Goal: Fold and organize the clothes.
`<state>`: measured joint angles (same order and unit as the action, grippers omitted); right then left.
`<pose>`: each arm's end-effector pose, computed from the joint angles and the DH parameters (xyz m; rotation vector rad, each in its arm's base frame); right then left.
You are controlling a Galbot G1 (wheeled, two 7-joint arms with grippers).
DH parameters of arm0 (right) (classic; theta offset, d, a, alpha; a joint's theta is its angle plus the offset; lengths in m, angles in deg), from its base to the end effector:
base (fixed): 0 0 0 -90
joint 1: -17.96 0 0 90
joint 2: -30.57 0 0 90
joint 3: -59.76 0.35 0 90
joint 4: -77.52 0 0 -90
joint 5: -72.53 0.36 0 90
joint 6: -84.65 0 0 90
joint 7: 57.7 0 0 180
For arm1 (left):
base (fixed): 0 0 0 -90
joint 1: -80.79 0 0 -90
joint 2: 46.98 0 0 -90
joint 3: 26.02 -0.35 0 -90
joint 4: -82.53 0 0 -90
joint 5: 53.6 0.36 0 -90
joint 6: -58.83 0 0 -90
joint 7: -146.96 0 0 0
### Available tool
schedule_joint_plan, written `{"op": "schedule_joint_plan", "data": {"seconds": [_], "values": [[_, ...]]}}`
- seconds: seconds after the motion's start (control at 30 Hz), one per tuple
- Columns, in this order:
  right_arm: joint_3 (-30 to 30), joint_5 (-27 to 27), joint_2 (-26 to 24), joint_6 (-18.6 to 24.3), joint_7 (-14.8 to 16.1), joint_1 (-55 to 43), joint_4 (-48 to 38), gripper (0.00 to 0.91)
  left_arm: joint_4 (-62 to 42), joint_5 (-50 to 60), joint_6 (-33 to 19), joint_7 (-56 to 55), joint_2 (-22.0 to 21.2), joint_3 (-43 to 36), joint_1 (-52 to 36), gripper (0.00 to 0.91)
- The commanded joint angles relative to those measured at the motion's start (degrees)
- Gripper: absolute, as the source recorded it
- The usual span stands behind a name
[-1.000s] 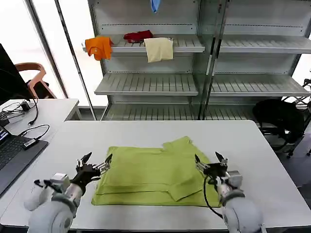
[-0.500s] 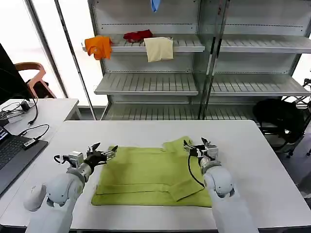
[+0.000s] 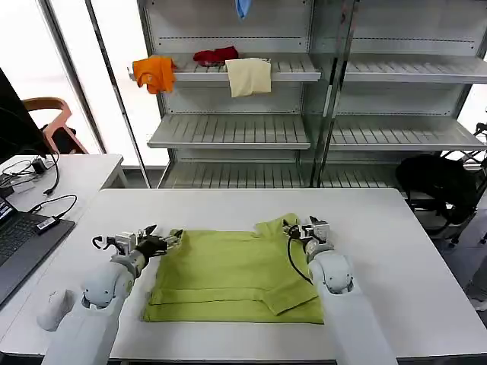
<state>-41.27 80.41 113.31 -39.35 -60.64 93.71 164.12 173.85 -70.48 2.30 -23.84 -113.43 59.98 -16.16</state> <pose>0.4347 0.0213 -0.2786 0.1651 -2.7091 0.1124 0.3955 0.1135 -0.2775 -0.2534 -2.6525 -0.1323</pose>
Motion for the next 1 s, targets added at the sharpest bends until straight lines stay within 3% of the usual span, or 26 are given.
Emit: {"op": "schedule_joint_plan", "data": {"seconds": [0.03,0.1,0.13,0.8,1.0], "values": [[-0.2,-1.4,0.4,-0.1,0.7,-1.0,-2.6,0.0,-2.7,2.8,0.0,0.9,0.2,-0.4,-1.0,0.433],[-0.2,-1.5,0.3,-0.1,1.2,-0.8,-2.5,0.0,-2.2,3.2,0.0,1.4,0.3,-0.5,-0.8,0.06],[-0.2,-1.5,0.3,-0.1,1.5,-0.7,-2.5,0.0,-1.9,3.9,0.0,1.6,0.3,-0.6,-0.6,0.02],[0.0,-0.7,0.5,0.1,1.9,0.2,0.8,0.0,-0.5,4.2,-0.1,4.3,-1.1,-0.7,0.6,0.0],[0.9,5.1,-0.4,0.2,0.1,1.0,6.1,0.0,1.1,0.9,-0.2,2.6,-1.2,-0.2,0.3,0.0]]}}
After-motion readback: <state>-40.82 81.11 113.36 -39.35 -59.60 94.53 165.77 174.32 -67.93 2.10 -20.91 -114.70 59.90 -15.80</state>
